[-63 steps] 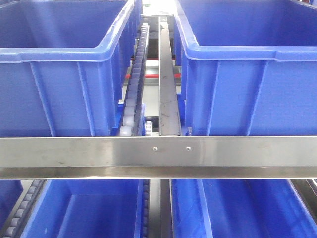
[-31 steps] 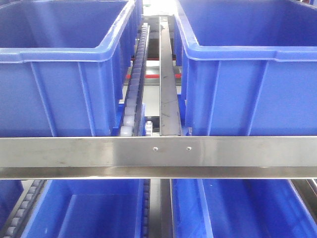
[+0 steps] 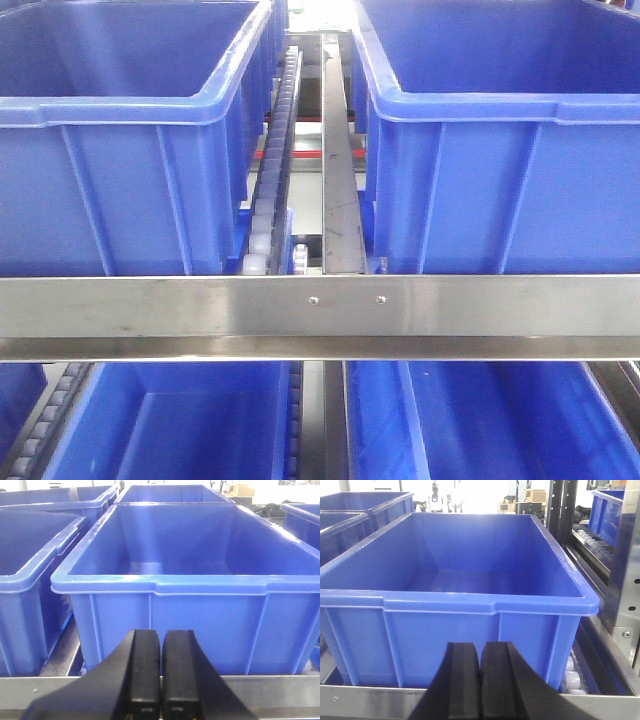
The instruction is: Pick and sort blue part to right shelf
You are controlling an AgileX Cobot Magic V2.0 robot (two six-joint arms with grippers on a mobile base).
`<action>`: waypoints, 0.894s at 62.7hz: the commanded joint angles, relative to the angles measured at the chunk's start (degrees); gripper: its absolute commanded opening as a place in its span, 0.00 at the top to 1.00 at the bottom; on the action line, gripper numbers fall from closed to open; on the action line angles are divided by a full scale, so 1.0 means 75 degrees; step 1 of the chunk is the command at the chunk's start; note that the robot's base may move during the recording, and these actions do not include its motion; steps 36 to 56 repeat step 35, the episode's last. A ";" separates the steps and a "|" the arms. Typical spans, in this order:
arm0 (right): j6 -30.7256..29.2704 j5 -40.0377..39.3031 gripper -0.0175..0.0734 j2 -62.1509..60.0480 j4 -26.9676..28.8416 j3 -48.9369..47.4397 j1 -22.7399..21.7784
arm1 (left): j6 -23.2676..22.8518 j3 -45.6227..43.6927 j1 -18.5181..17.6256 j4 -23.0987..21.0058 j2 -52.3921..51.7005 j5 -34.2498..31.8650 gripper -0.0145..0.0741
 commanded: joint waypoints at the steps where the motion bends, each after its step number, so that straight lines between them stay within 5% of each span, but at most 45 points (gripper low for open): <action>1: -0.0042 -0.0630 0.74 -0.0169 0.0024 -0.0165 -0.0027 | -0.0115 0.0171 0.0004 0.0044 -0.0173 -0.0684 0.70; 56: -0.0042 -0.0630 0.74 -0.0169 0.0024 -0.0165 -0.0027 | -0.0115 0.0171 0.0004 -0.0208 -0.0173 -0.0634 0.70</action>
